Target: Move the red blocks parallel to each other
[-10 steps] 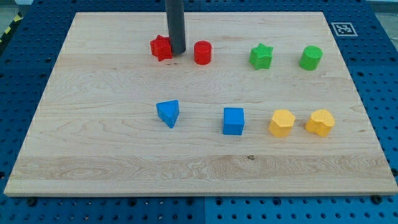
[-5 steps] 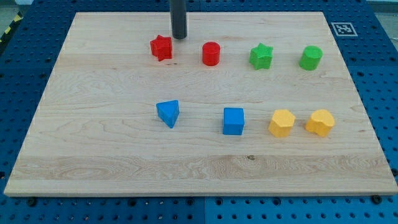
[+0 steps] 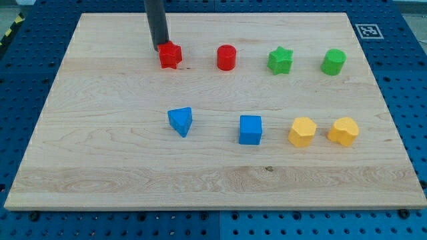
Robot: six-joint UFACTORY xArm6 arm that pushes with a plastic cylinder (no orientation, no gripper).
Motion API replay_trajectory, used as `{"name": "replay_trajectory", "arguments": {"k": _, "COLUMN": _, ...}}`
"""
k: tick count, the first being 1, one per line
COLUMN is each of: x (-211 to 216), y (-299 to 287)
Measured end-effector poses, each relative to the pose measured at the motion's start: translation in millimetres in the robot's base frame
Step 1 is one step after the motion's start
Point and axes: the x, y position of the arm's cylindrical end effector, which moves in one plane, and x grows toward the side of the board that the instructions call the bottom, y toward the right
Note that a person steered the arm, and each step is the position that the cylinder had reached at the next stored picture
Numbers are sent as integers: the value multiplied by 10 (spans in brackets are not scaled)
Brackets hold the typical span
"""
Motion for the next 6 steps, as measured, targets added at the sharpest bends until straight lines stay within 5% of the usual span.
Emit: {"name": "replay_trajectory", "arguments": {"k": 6, "x": 51, "y": 22}}
